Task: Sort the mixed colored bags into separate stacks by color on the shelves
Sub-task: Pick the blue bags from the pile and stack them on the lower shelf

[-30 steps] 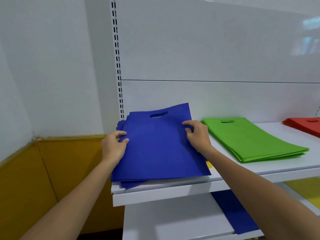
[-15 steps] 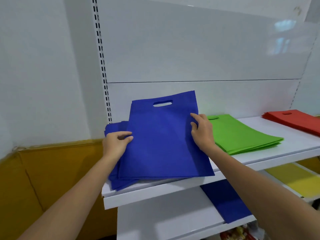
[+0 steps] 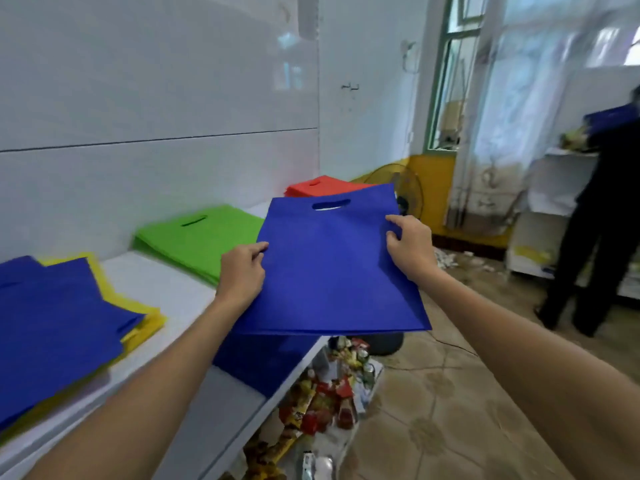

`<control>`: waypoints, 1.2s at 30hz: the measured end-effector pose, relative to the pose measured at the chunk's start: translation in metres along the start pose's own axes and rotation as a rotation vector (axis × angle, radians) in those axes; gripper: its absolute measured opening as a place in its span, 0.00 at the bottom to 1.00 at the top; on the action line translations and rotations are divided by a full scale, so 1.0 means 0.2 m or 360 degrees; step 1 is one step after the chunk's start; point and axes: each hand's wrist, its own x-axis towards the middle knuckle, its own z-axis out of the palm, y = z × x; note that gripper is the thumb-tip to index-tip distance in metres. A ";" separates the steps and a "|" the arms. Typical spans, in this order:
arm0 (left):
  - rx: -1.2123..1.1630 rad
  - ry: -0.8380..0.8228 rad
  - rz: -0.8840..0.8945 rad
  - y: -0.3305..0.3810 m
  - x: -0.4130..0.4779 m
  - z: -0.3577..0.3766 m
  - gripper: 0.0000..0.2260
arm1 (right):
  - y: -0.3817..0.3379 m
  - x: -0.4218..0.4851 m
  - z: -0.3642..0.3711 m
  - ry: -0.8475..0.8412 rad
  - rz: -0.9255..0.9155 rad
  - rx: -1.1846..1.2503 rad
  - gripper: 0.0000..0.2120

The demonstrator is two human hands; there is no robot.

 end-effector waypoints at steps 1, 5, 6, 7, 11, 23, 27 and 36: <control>-0.0035 -0.0068 0.0062 0.07 0.02 0.11 0.15 | 0.09 0.00 -0.08 0.0042 0.0062 -0.0046 0.19; -0.0172 -0.0305 0.0276 0.35 0.05 0.49 0.16 | 0.44 0.03 -0.37 0.0214 0.0281 -0.0174 0.18; -0.0187 -0.0352 0.0328 0.42 0.07 0.58 0.16 | 0.52 0.04 -0.43 0.0246 0.0331 -0.0194 0.18; -0.0202 -0.0389 0.0376 0.49 0.08 0.66 0.16 | 0.60 0.06 -0.49 0.0273 0.0372 -0.0213 0.18; -0.0294 -0.0501 0.0489 0.76 0.18 1.00 0.17 | 0.92 0.16 -0.67 0.0354 0.0460 -0.0293 0.19; -0.0275 -0.0378 0.0466 1.23 0.43 1.70 0.16 | 1.61 0.70 -0.98 0.0271 0.0428 -0.0381 0.19; -0.0166 -0.0290 0.0387 1.12 0.53 1.70 0.15 | 1.65 0.86 -0.80 0.0166 0.0350 -0.0320 0.19; 0.0246 -0.0081 0.0026 0.62 0.54 1.35 0.15 | 1.34 1.13 -0.13 -0.0282 -0.0044 -0.0164 0.19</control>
